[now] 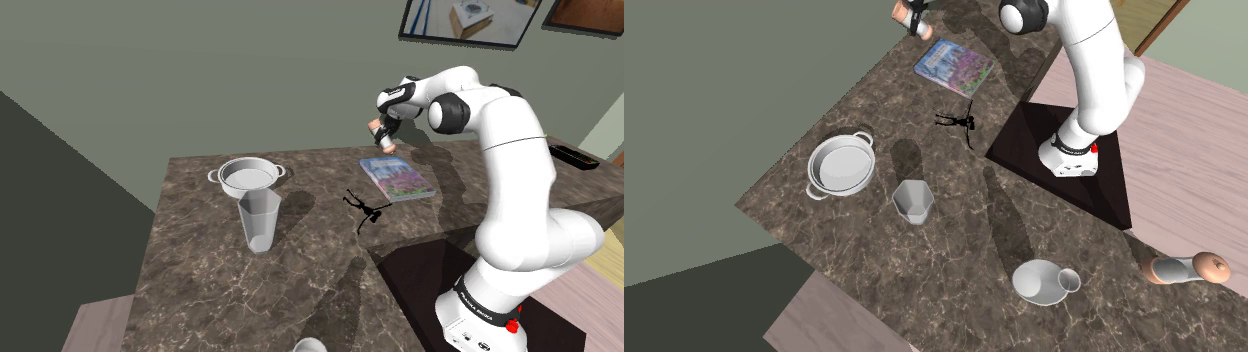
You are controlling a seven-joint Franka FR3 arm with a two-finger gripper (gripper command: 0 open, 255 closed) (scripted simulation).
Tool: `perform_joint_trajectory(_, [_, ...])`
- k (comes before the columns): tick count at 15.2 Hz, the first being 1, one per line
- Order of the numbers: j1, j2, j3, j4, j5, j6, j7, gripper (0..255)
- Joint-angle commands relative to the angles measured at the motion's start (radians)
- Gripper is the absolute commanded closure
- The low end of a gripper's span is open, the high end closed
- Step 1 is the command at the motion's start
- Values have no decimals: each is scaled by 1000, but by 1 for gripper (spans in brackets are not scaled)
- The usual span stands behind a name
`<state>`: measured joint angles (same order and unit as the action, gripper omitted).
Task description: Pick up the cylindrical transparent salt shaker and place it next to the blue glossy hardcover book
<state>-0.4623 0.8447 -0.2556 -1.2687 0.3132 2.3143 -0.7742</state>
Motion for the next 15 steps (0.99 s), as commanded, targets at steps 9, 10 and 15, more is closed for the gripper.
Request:
perform_joint_trajectory(9, [13, -104, -22, -68, -17, -35, 4, 0])
perform_joint_trajectory(10, [13, -104, -22, -68, -17, -36, 4, 0])
perform_joint_trajectory(15, [13, -104, -22, -68, -17, -36, 4, 0])
